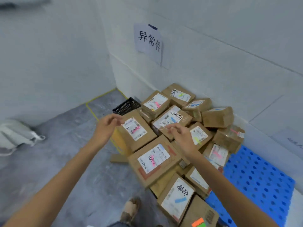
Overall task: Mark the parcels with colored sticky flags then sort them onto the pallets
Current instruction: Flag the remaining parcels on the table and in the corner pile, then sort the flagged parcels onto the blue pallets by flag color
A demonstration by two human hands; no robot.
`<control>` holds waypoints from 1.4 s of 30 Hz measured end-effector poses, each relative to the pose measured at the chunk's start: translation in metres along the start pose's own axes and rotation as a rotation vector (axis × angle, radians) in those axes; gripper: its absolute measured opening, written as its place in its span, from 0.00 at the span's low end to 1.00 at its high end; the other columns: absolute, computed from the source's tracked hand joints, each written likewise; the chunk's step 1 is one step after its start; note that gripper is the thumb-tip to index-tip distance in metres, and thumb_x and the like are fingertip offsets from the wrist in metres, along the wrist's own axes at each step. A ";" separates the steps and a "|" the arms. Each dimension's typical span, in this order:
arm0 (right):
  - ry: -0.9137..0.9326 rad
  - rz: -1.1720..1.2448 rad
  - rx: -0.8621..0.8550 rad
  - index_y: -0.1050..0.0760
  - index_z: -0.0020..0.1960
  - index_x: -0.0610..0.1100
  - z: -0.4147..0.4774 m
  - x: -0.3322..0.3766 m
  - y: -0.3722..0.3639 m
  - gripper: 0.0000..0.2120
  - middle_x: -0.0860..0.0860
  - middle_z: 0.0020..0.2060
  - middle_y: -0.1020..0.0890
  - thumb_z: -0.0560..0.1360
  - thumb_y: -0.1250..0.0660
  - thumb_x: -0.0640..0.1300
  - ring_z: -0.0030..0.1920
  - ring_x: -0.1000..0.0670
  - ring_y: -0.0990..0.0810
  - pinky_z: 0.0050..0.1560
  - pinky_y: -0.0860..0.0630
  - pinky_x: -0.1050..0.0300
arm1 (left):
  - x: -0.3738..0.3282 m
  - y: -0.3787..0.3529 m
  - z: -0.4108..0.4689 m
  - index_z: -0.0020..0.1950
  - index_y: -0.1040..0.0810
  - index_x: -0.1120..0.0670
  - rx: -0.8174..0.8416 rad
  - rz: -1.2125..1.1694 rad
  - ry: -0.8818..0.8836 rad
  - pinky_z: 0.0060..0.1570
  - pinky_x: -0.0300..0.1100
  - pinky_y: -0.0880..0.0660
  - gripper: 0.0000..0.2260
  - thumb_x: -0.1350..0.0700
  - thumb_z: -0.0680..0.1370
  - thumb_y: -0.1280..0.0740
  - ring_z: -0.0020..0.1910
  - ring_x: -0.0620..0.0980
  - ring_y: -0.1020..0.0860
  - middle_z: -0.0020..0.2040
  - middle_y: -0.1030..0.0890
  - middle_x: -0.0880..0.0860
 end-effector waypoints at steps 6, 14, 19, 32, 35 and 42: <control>0.062 0.032 0.246 0.21 0.51 0.38 -0.004 0.044 -0.164 0.12 0.47 0.41 0.17 0.78 0.43 0.35 0.43 0.57 0.20 0.44 0.29 0.73 | 0.089 0.122 -0.047 0.48 0.23 0.56 -0.174 0.061 0.147 0.37 0.29 0.30 0.12 0.68 0.79 0.45 0.39 0.46 0.23 0.37 0.19 0.47; -0.027 -0.011 0.318 0.22 0.50 0.36 0.015 0.021 -0.313 0.11 0.48 0.38 0.18 0.79 0.43 0.35 0.39 0.60 0.21 0.43 0.27 0.70 | 0.179 0.210 -0.022 0.41 0.23 0.49 -0.122 0.176 0.248 0.50 0.42 0.25 0.15 0.67 0.77 0.41 0.43 0.52 0.20 0.37 0.19 0.45; -0.151 -0.066 0.260 0.21 0.45 0.40 0.042 -0.020 -0.361 0.12 0.49 0.37 0.20 0.79 0.43 0.35 0.36 0.57 0.23 0.40 0.28 0.64 | 0.217 0.221 0.032 0.42 0.23 0.51 0.029 0.244 0.292 0.50 0.48 0.25 0.14 0.67 0.78 0.42 0.45 0.58 0.20 0.36 0.20 0.45; -0.610 -0.230 0.176 0.24 0.55 0.41 0.166 -0.226 -0.463 0.10 0.49 0.46 0.25 0.80 0.44 0.39 0.50 0.49 0.25 0.46 0.32 0.60 | 0.401 0.157 0.207 0.48 0.22 0.56 0.264 0.338 0.379 0.37 0.44 0.30 0.11 0.64 0.79 0.44 0.35 0.52 0.26 0.45 0.17 0.59; -0.730 -0.174 0.033 0.23 0.54 0.41 0.178 -0.276 -0.480 0.10 0.47 0.47 0.23 0.80 0.43 0.40 0.45 0.49 0.26 0.38 0.32 0.59 | 0.467 0.132 0.218 0.49 0.22 0.56 0.306 0.318 0.433 0.39 0.42 0.29 0.11 0.64 0.79 0.44 0.38 0.53 0.23 0.45 0.17 0.58; -0.874 -0.156 -0.360 0.23 0.57 0.37 0.222 -0.430 -0.462 0.12 0.41 0.53 0.21 0.79 0.42 0.40 0.53 0.41 0.24 0.46 0.30 0.54 | 0.625 0.078 0.254 0.52 0.21 0.59 0.419 0.397 0.435 0.44 0.49 0.25 0.11 0.62 0.79 0.43 0.44 0.59 0.21 0.47 0.18 0.60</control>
Point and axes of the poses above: each hand's wrist, its own z-axis towards the middle knuckle, its own y-axis out of the back of the hand, x = y × z, the point moved 9 cm from there along z, towards the middle knuckle
